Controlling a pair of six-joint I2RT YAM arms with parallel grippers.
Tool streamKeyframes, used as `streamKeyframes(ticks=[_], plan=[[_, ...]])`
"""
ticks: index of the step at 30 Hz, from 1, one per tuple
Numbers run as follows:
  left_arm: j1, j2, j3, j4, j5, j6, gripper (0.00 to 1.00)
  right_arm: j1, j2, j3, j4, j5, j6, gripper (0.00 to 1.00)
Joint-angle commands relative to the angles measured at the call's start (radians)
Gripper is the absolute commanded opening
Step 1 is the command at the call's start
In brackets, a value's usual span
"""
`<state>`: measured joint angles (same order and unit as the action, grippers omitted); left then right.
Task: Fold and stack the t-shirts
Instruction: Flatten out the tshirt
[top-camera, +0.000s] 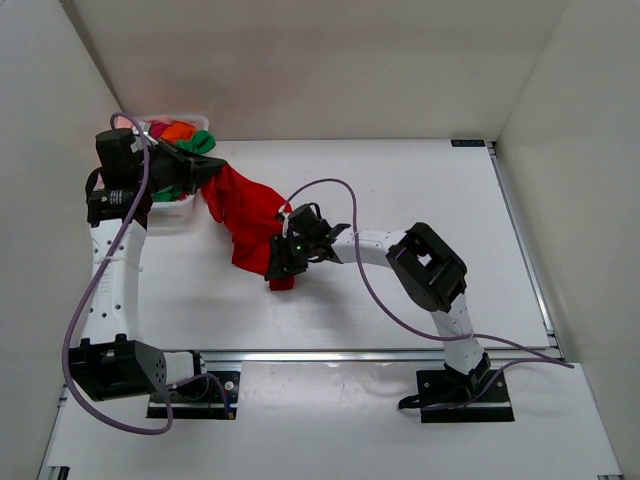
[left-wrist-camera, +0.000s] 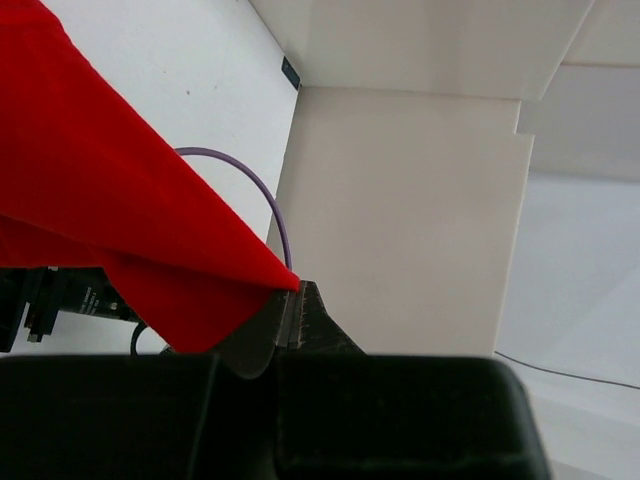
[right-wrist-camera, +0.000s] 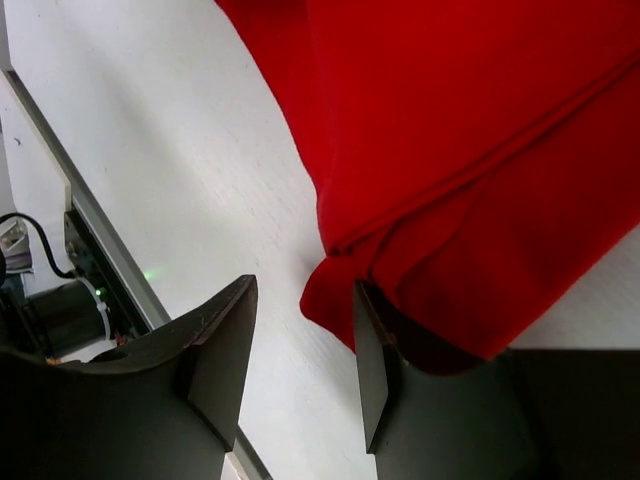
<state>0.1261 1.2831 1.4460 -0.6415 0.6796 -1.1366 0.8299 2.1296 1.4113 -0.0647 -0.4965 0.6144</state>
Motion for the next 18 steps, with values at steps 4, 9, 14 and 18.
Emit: streamKeyframes(ticks=[4, 9, 14, 18], plan=[[-0.014, -0.057, -0.042, 0.062, 0.038, -0.035, 0.0, 0.002, 0.039, 0.081, 0.023, 0.062, 0.031, 0.4], [-0.014, -0.07, -0.053, 0.077, 0.047, -0.042, 0.0, 0.018, 0.088, 0.158, -0.063, 0.113, 0.016, 0.37], [-0.014, -0.082, -0.088, 0.089, 0.06, -0.058, 0.0, 0.018, 0.122, 0.199, -0.118, 0.139, 0.012, 0.32], [-0.014, -0.079, -0.069, 0.077, 0.048, -0.032, 0.0, 0.021, 0.112, 0.213, -0.129, 0.101, -0.01, 0.0]])
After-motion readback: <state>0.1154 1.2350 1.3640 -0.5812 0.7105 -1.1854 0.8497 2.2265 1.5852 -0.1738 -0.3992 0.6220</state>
